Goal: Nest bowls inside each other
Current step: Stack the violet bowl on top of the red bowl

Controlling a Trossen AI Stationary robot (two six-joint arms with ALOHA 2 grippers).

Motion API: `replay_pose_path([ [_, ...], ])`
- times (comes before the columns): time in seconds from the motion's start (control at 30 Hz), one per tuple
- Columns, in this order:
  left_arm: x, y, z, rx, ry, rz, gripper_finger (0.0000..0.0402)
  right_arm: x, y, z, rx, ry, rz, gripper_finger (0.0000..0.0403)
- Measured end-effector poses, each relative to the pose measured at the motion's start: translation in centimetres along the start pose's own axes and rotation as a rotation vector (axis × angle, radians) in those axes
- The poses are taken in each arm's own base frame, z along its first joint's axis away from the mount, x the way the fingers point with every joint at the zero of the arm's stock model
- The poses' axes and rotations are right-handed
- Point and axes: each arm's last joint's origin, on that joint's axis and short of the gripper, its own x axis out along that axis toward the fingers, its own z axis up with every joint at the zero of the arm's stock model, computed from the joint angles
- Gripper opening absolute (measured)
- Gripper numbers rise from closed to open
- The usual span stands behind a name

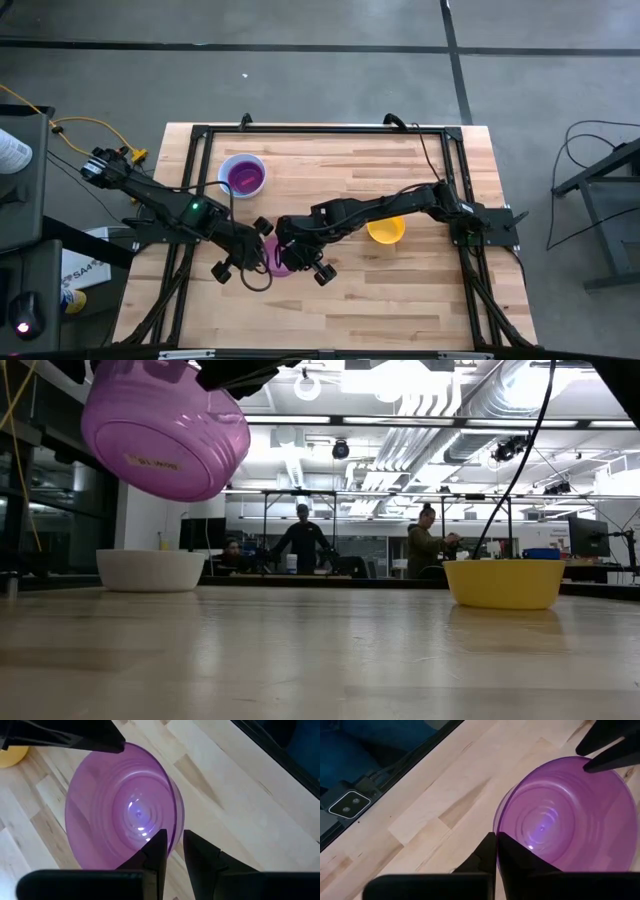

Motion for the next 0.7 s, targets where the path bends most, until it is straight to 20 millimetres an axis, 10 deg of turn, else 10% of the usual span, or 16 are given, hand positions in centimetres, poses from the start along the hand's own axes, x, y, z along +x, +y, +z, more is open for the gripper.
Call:
replay_pose_path([
  [0.7,1.5,0.0,-0.2,0.005,0.083,-0.022,0.0008,0.1,0.0,-0.1,0.003,0.004,0.003,0.0003],
])
